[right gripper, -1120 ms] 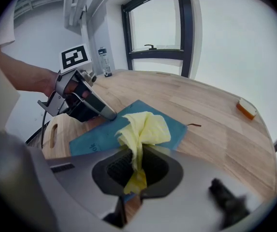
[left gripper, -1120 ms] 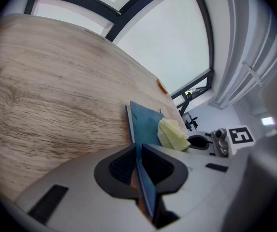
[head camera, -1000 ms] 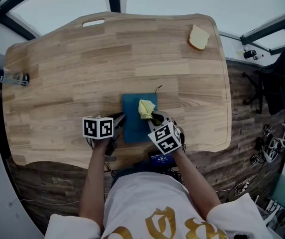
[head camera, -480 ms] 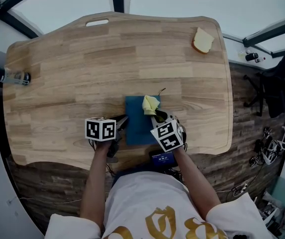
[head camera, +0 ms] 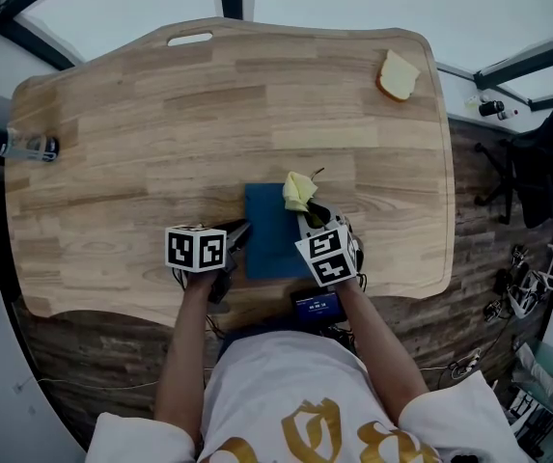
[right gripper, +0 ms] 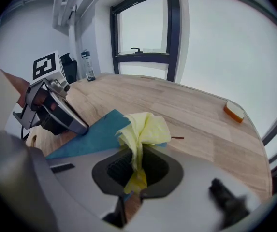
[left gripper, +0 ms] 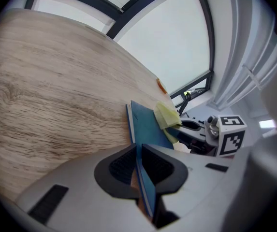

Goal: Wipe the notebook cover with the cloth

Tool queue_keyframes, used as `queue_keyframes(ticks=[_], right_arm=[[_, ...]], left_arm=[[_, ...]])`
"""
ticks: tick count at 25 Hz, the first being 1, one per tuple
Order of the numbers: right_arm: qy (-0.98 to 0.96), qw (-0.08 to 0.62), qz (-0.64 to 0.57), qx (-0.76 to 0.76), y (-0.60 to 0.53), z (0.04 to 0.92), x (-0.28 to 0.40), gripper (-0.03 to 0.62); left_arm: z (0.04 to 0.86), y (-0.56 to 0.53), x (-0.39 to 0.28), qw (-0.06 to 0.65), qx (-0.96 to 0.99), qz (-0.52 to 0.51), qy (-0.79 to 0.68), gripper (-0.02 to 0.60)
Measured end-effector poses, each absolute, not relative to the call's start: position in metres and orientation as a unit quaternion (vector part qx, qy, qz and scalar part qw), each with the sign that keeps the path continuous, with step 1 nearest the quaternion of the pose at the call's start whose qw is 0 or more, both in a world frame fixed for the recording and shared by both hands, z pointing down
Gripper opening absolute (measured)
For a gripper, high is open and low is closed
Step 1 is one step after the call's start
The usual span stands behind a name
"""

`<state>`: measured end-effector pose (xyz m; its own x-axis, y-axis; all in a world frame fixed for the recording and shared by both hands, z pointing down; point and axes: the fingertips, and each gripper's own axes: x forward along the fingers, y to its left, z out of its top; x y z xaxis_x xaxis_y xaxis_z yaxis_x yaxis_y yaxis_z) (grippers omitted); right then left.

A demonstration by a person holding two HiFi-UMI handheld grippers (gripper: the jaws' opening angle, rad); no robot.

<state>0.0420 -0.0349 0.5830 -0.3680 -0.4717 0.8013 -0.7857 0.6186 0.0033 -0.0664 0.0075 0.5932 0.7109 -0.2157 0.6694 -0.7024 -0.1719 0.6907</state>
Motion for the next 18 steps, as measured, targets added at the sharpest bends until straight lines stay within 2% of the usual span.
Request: queue_keyframes(ticks=[18], right_arm=[[-0.799, 0.399, 0.201, 0.402, -0.0425, 0.5830, 0.0402, 0.040]], left_arm=[[0.5925, 0.0073, -0.0649, 0.550, 0.741, 0.228, -0.310, 0.044]])
